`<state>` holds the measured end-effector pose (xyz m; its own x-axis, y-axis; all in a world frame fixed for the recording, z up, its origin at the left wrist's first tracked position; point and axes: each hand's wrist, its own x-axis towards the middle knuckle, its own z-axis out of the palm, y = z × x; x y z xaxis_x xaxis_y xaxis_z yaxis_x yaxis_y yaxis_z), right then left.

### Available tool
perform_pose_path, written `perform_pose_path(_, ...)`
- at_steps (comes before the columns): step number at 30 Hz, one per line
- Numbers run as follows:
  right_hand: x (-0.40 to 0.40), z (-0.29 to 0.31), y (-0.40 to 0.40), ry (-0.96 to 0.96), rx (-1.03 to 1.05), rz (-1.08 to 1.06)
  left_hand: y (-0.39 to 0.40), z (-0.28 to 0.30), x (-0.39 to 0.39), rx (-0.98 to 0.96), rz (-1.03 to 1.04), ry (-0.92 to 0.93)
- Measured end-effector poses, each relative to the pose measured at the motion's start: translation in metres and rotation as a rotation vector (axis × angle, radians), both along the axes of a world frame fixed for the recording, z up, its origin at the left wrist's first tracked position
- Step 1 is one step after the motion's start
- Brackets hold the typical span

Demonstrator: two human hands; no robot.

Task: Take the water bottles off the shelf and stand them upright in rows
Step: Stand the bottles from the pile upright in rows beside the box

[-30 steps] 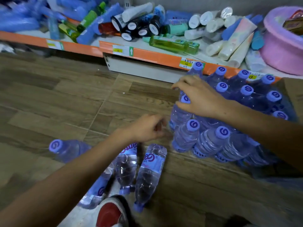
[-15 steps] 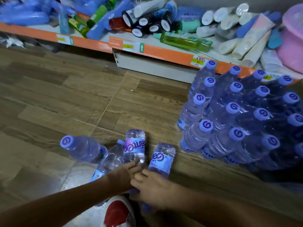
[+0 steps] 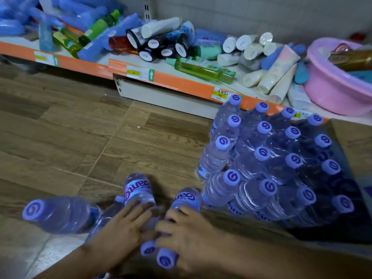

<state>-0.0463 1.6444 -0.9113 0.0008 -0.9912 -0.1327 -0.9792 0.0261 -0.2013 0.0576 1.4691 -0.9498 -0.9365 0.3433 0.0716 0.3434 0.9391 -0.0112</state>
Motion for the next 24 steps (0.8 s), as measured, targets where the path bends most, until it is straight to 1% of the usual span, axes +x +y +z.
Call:
perform_pose_path(2,-0.033,0.029,-0.008,-0.245,-0.146,-0.198,-0.009,0.012,-0.017,0.16,0.12,-0.019)
perform_pose_path(4,-0.058,0.053,-0.015,-0.562,-0.205,-0.458,-0.024,0.025,-0.036,0.451,0.261,-0.067)
perform_pose_path(5,-0.066,0.064,-0.02,-0.642,-0.255,-0.517,-0.029,0.031,-0.046,0.606,0.319,-0.043)
perform_pose_path(6,-0.072,0.074,-0.027,-0.685,-0.31,-0.541,-0.034,0.039,-0.056,0.752,0.383,-0.003)
perform_pose_path(9,-0.092,0.109,-0.048,-0.645,-0.434,-0.561,-0.043,0.051,-0.081,1.107,0.585,0.076)
perform_pose_path(11,-0.114,0.132,-0.06,-0.643,-0.528,-0.609,-0.041,0.057,-0.098,1.247,0.696,0.11)
perform_pose_path(14,-0.158,0.151,-0.072,-0.655,-0.634,-0.704,-0.042,0.066,-0.132,1.257,0.724,0.168)
perform_pose_path(17,-0.199,0.15,-0.08,-0.567,-0.656,-0.765,-0.046,0.072,-0.174,1.243,0.698,0.212)
perform_pose_path(21,-0.24,0.127,-0.092,-0.309,-0.478,-0.803,-0.045,0.075,-0.222,1.154,0.636,0.225)
perform_pose_path(24,-0.265,0.092,-0.099,-0.199,-0.355,-0.855,-0.039,0.064,-0.246,1.149,0.612,0.208)
